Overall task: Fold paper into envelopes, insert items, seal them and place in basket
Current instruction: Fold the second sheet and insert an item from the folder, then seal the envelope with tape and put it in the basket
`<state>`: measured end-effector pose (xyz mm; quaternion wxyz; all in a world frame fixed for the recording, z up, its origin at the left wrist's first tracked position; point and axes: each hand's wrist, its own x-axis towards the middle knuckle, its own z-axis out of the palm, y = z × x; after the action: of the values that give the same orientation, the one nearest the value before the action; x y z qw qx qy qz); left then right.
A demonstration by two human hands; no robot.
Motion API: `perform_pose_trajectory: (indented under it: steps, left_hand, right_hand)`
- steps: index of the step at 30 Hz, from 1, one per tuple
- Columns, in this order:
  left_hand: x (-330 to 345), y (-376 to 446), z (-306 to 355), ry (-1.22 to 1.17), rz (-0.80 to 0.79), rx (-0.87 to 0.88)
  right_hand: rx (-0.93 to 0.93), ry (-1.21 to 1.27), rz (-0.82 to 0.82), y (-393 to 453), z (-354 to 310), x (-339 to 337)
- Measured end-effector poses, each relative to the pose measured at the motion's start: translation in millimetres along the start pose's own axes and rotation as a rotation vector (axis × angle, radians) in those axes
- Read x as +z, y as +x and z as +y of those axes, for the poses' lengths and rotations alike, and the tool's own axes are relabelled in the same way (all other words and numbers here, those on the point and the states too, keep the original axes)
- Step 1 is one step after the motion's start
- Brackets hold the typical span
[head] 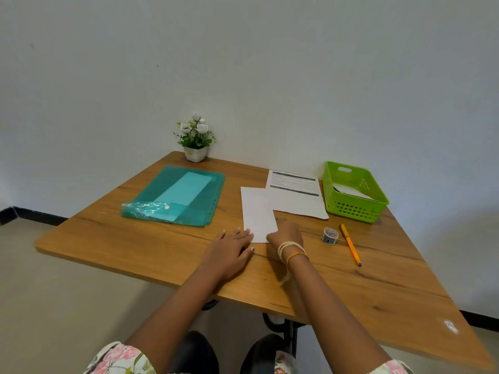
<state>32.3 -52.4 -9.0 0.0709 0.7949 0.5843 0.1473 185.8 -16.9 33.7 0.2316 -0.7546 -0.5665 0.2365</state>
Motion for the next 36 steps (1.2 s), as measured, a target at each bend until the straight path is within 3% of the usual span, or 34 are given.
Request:
perform_pose_trajectory:
  steps: [7,11,14,18,22,28,33,36]
  left_hand:
    - [3,3,5,0.003,0.093,-0.029]
    - [6,9,17,-0.021,0.225,-0.034]
    - [7,10,24,-0.086,0.349,-0.006]
    - [4,10,20,-0.364,0.55,-0.019]
    - [-16,12,16,-0.686,0.642,-0.09]
    - [-37,16,-14,-1.032,0.363,-0.309]
    - [-45,19,-30,-1.301,0.064,-0.548]
    - [-46,26,-35,-1.262,0.017,-0.623]
  right_hand:
    - [0.196,0.236,-0.102,17,-2,-5]
    - [0.166,0.499,-0.132,7,-1,-1]
    - [0.046,0.569,-0.065,-4,-1,4]
    - [-0.102,0.741,-0.061,-12,-2,1]
    - [-0.069,0.963,-0.046,-1,7,-4]
    - [-0.029,0.545,0.325,19,40,-10]
    - [-0.118,0.19,0.28,15,63,-9]
    - [-0.174,-0.053,0.23,10,75,-2]
